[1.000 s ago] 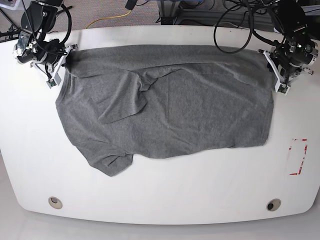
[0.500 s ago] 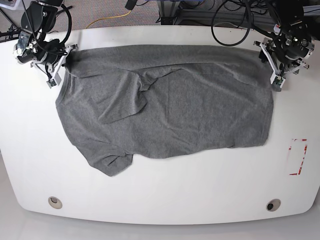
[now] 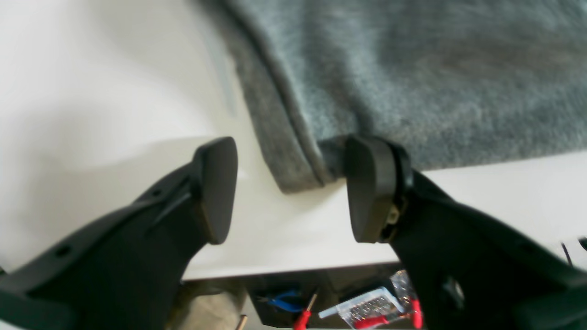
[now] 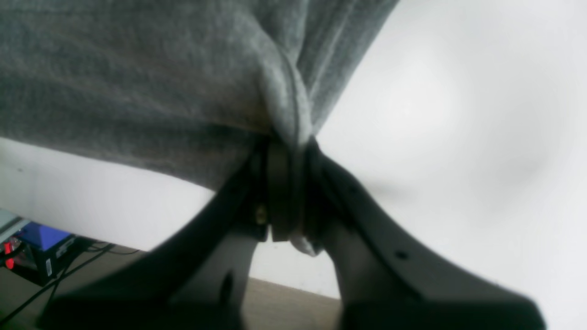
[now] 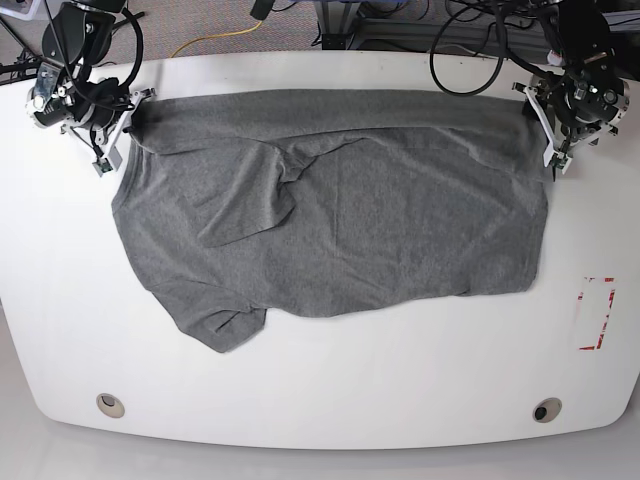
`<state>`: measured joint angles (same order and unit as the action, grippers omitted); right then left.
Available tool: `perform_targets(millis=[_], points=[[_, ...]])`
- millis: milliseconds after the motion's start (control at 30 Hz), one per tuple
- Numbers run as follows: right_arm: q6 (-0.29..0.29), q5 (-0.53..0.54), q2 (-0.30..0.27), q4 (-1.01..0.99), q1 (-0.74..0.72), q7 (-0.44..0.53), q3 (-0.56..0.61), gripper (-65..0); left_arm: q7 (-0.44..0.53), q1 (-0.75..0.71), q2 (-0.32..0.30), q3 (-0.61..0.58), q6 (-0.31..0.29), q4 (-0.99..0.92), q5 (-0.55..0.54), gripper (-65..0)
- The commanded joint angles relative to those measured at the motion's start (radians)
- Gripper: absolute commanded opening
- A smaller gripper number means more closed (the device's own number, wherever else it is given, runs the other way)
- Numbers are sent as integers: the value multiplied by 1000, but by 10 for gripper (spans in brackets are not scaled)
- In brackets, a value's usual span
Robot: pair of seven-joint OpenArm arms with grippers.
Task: Fold the T-shirt properly
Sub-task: 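Pull both held corners apart to straighten the shirt edge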
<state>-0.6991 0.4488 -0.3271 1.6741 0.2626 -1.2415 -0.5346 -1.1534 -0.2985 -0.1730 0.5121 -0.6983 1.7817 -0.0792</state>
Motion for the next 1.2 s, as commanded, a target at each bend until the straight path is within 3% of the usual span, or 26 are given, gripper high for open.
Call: perform_targets(millis=[0,167,233,333,400,500,1000,1167], points=[[1,9,-19,14,-6,6,-5,-609,3,2,-7,1,0,11,6,-297],[1,9,-19,14,-7,6,-5,-609,3,5,-6,0,0,10,6,-325],[1,9,-19,14,-7,6,-5,-609,3,8,-6,0,0,8,8,-404],[1,9,-19,14,-7,6,-5,-609,3,25,-7,0,0,7,14,-582],[1,9,-19,14,-7,6,-5,-617,3,26,-10,1,0,7,14,-644],[1,9,-19,14,-7,6,-5,-650,3,26,-12,7,0,13,14,-649],[1,15,-47,28,43,-2,-14,-650,-4,-54,-15,9,0,112,15,-650],[1,17,-65,79,88,-2,-14,-650,-4,-106,-58,9,0,112,12,-650]])
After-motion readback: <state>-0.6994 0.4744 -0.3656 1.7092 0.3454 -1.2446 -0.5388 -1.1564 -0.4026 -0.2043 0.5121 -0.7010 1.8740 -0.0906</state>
